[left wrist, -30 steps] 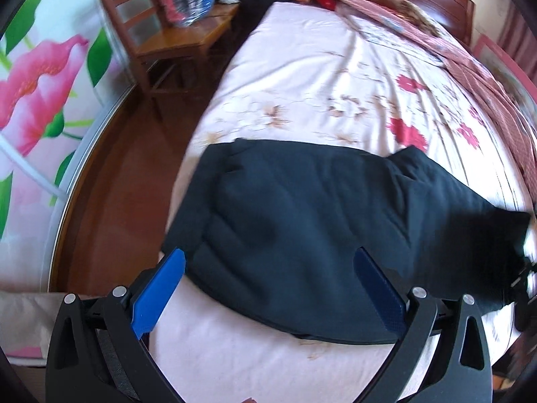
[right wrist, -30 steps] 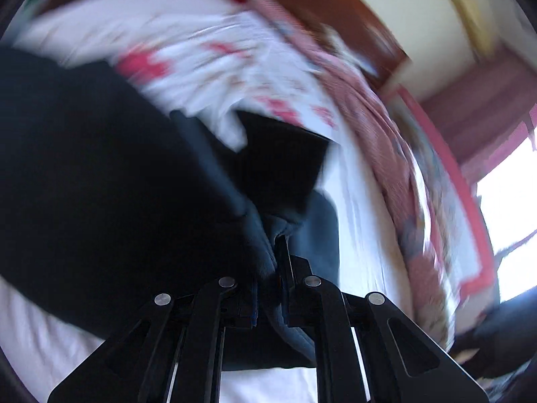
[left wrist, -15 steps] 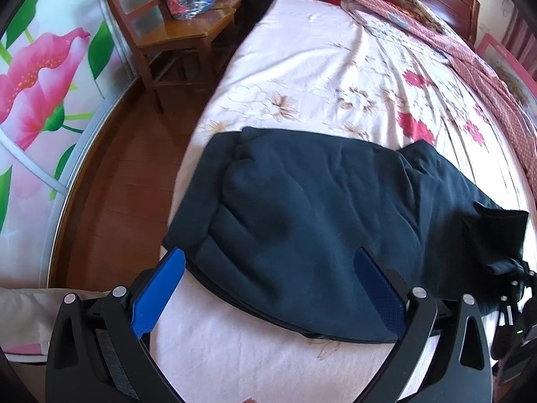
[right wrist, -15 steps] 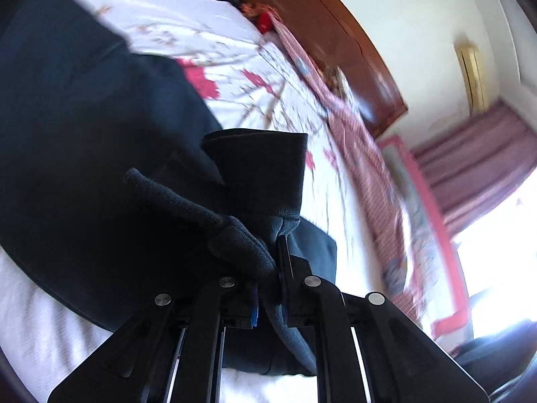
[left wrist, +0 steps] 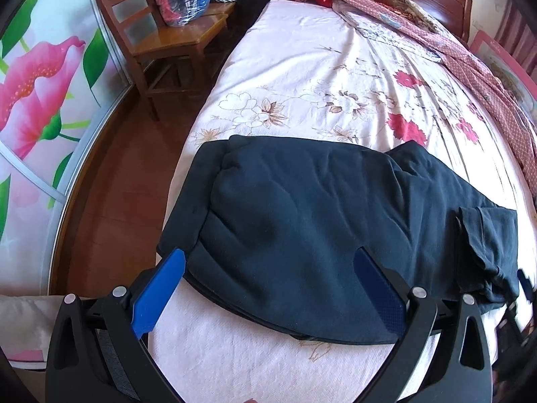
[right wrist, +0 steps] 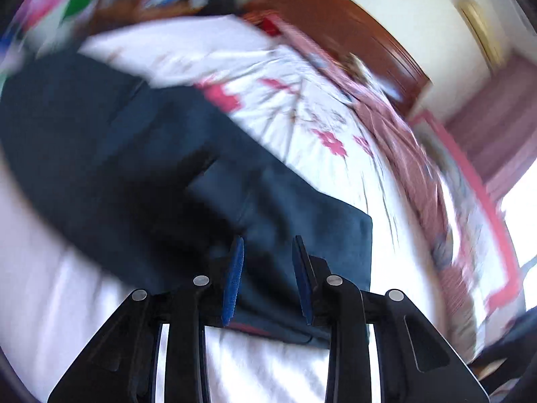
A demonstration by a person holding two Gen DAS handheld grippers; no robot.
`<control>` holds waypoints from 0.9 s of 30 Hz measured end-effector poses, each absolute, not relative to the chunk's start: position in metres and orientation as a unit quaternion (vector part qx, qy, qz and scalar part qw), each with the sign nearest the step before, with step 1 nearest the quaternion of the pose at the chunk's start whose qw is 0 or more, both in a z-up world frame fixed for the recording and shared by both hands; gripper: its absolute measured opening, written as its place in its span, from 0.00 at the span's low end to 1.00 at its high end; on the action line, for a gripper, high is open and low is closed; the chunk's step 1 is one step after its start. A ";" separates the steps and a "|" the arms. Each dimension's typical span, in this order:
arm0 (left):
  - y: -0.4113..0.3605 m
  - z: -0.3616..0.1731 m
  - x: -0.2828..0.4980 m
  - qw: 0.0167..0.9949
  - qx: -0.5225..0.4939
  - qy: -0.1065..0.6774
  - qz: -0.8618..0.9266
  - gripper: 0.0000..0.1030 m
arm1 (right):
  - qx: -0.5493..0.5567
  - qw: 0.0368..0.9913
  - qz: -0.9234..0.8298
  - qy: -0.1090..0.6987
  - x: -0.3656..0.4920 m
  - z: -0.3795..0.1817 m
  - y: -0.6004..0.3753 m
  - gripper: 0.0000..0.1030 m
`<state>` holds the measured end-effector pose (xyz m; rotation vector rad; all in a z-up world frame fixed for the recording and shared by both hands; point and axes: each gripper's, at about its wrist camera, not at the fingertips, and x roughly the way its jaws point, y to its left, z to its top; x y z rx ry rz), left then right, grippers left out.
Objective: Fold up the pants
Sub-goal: 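Fold the cuff end over toward the waistband with the right gripper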
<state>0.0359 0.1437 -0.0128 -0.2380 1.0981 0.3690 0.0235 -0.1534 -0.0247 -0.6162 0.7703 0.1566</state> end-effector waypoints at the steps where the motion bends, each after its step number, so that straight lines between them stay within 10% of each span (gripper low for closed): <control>1: 0.143 -0.012 0.036 0.830 -0.109 0.519 0.174 0.98 | -0.248 0.885 0.081 0.385 0.029 -0.015 -0.160 0.28; 16: 0.182 -0.017 0.003 0.811 -0.101 0.545 0.189 0.98 | -0.198 0.863 0.034 0.464 0.060 -0.062 -0.177 0.28; 27: 0.211 -0.051 -0.022 0.715 -0.408 0.564 0.067 0.98 | -0.242 0.863 0.068 0.438 0.053 -0.050 -0.145 0.28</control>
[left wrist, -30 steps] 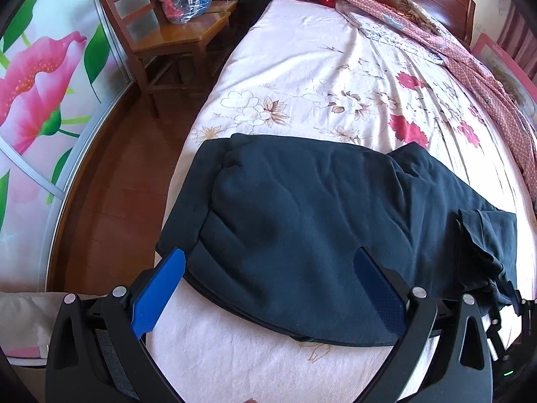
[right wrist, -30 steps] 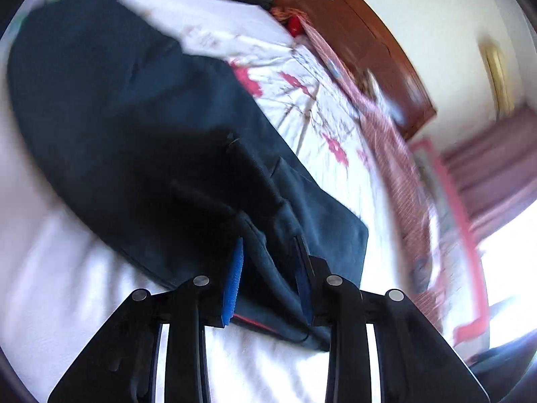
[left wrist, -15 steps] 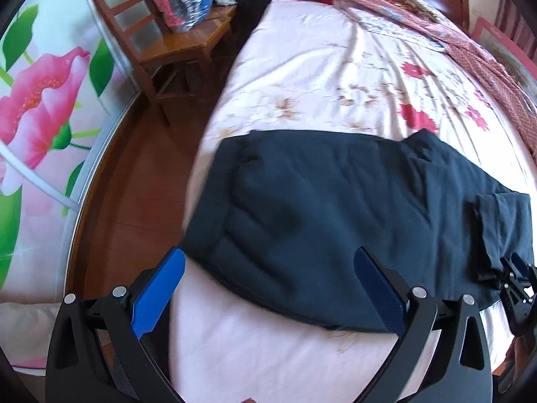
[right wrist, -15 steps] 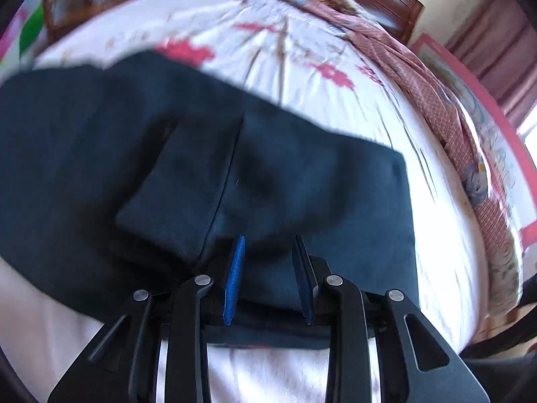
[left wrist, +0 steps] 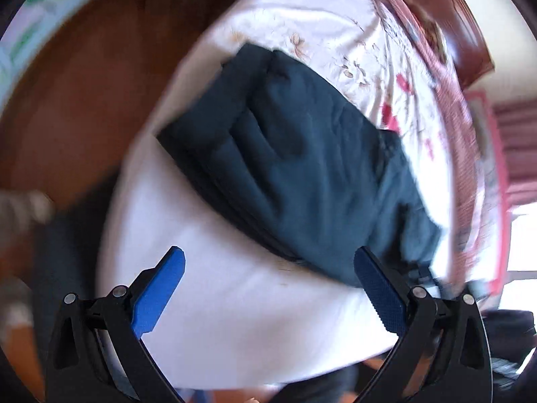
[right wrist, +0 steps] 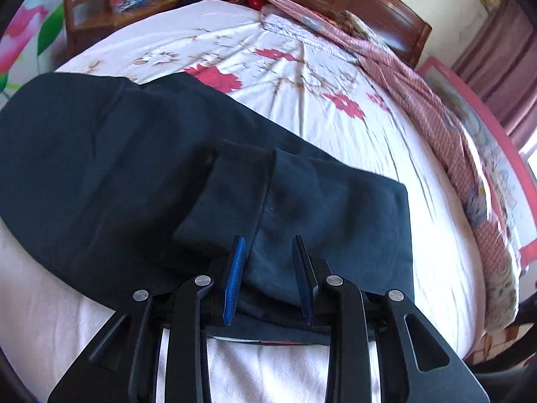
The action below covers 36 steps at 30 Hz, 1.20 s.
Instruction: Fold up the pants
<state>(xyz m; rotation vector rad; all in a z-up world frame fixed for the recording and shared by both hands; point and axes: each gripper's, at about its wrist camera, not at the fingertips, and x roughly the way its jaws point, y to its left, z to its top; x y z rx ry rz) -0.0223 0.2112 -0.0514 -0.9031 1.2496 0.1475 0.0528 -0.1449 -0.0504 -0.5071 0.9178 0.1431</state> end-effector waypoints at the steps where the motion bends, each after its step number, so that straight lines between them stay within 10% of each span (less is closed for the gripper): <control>1: 0.211 -0.055 -0.021 0.705 -0.430 0.561 0.065 0.98 | -0.244 0.862 0.072 0.438 0.052 -0.050 -0.143 0.28; 27: 0.222 -0.119 0.016 0.701 -0.491 0.502 0.124 0.95 | -0.252 0.855 0.092 0.445 0.052 -0.051 -0.138 0.28; 31: 0.218 -0.113 0.021 0.724 -0.438 0.512 0.146 0.65 | -0.259 0.852 0.100 0.443 0.049 -0.050 -0.137 0.28; 33: 0.216 -0.112 0.019 0.728 -0.438 0.509 0.139 0.24 | -0.260 0.851 0.104 0.444 0.047 -0.049 -0.136 0.28; 36: 0.216 -0.105 0.017 0.730 -0.445 0.499 0.140 0.17 | -0.260 0.850 0.106 0.445 0.044 -0.046 -0.135 0.28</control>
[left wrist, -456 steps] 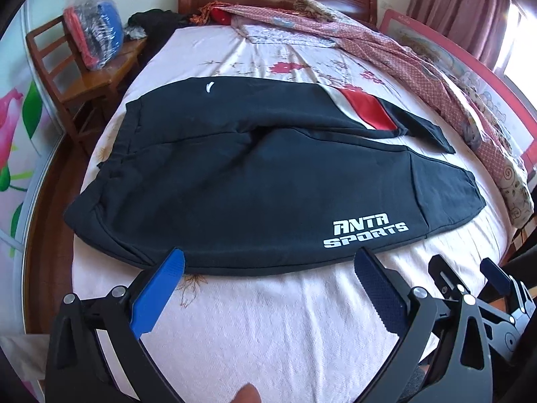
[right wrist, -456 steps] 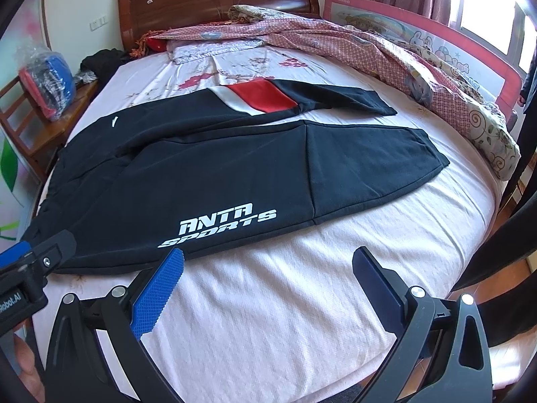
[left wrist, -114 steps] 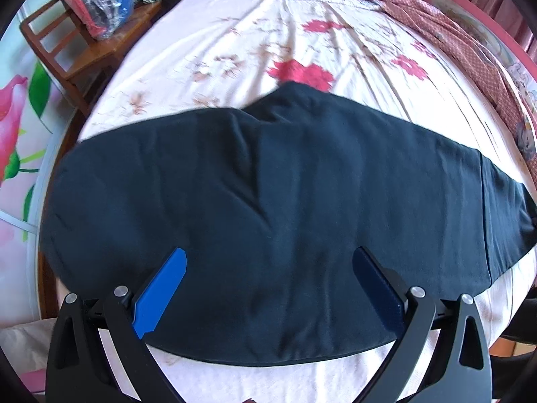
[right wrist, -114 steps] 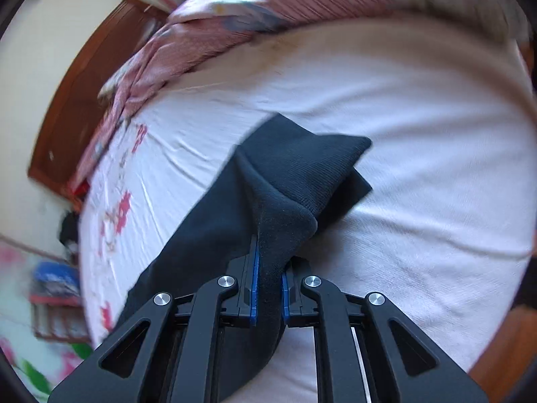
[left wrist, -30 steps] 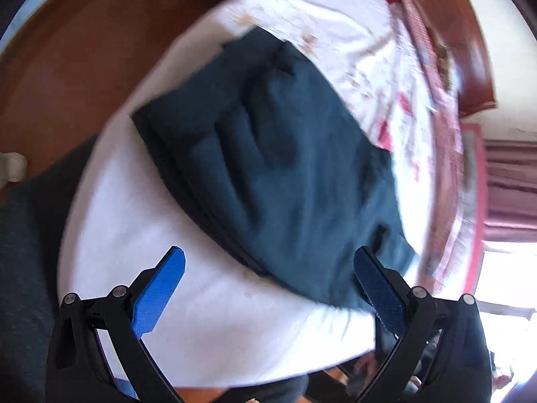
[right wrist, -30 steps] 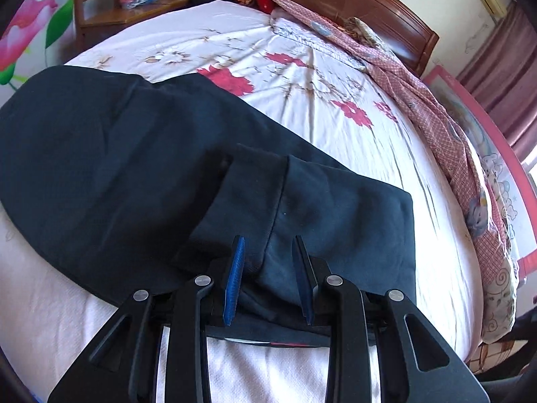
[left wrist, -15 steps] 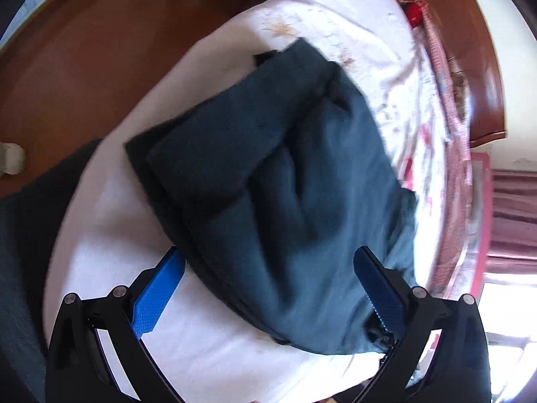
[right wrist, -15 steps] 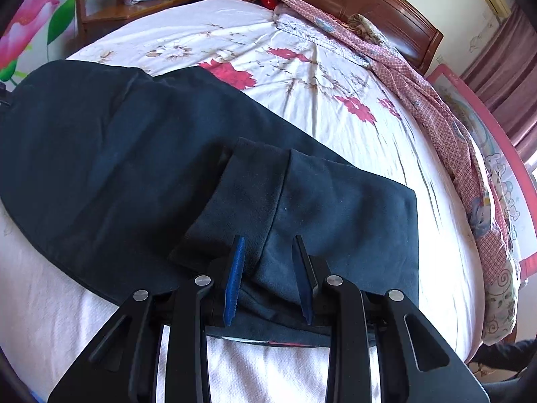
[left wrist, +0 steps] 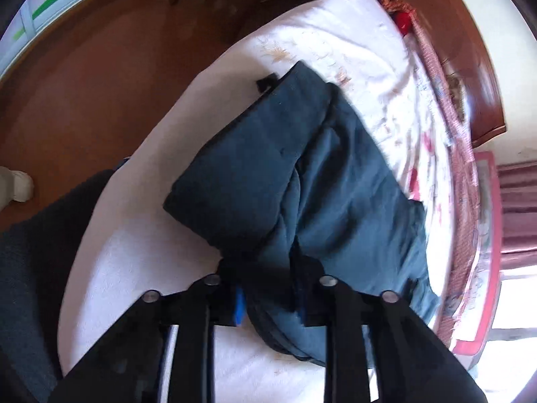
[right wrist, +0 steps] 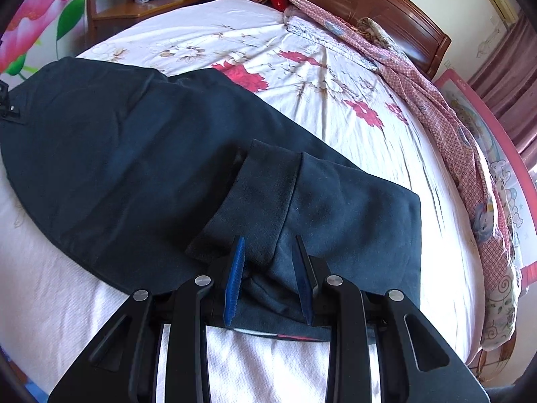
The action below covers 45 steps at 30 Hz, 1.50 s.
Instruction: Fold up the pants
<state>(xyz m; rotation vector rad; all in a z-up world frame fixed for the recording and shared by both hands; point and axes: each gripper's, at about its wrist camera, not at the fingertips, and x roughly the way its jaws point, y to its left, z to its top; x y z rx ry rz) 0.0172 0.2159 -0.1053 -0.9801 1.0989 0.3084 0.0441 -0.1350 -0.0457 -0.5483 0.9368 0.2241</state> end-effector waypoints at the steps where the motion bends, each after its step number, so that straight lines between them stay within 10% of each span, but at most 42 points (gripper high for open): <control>1: 0.217 -0.103 0.012 0.735 -0.434 0.502 0.142 0.17 | -0.259 0.852 0.107 0.443 0.043 -0.044 -0.135 0.28; 19: -0.008 0.060 0.060 0.912 -0.066 0.403 -0.034 0.13 | -0.122 0.896 -0.008 0.426 0.062 0.015 -0.258 0.28; 35: -0.208 0.002 0.096 0.905 -0.013 0.391 -0.165 0.13 | -0.001 0.896 -0.103 0.432 0.057 0.019 -0.405 0.28; 45: -0.312 -0.058 0.051 0.877 0.263 0.363 -0.172 0.26 | 0.010 0.876 -0.144 0.460 0.054 -0.011 -0.436 0.28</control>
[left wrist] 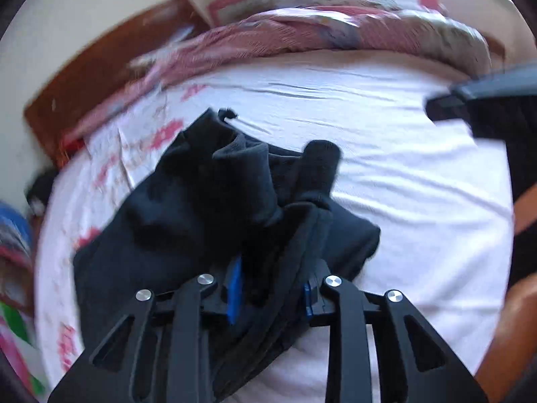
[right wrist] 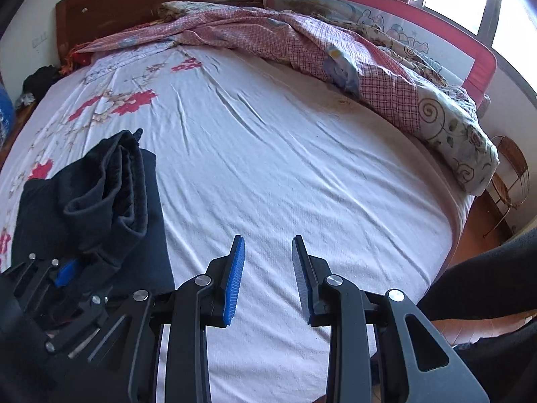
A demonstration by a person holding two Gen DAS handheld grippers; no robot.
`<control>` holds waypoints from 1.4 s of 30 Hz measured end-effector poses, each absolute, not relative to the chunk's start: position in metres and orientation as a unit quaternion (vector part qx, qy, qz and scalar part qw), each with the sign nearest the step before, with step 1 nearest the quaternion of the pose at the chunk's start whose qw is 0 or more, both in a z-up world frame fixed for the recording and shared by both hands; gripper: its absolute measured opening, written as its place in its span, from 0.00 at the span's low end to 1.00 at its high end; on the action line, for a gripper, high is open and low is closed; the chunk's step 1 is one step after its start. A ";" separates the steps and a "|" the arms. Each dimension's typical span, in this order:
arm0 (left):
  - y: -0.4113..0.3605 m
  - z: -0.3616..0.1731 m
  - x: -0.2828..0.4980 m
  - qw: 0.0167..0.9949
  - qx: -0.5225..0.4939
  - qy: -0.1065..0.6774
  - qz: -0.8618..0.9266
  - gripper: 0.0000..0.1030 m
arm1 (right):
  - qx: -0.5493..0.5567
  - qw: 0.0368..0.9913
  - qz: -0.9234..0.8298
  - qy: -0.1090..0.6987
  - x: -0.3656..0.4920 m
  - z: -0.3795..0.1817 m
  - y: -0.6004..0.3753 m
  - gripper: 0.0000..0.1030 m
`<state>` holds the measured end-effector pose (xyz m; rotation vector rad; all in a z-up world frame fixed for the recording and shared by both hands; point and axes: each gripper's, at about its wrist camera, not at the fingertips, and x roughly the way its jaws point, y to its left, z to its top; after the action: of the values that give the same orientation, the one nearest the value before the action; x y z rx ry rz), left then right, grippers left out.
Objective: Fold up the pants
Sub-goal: 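Lay the folded bundle down with the left gripper while the right gripper holds the fold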
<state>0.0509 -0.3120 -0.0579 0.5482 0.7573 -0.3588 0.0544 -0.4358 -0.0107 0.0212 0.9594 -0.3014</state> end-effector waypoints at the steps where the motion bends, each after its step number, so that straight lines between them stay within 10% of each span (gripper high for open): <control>1: -0.312 -0.053 0.040 0.878 0.272 0.351 -0.178 0.29 | 0.012 0.874 -0.149 0.462 0.053 -0.012 -0.437 0.28; 3: -0.302 -0.038 0.021 0.877 0.262 0.347 -0.205 0.50 | 0.015 0.877 -0.144 0.458 0.052 -0.007 -0.434 0.28; 10: -0.180 0.016 -0.009 0.897 0.198 0.350 -0.182 0.66 | 0.075 0.894 -0.057 0.439 0.070 0.024 -0.398 0.28; 17: -0.053 0.012 0.106 0.922 0.117 0.367 -0.025 0.67 | 0.131 0.876 -0.014 0.463 0.111 -0.007 -0.346 0.37; 42: -0.059 -0.061 0.193 0.877 0.113 0.460 0.079 0.95 | 0.067 0.834 -0.023 0.547 0.087 -0.043 -0.337 0.24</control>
<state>0.1927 -0.0590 -0.0613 0.2350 0.9591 0.1642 0.0872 -0.3373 -0.0428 0.1427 1.1592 -0.0479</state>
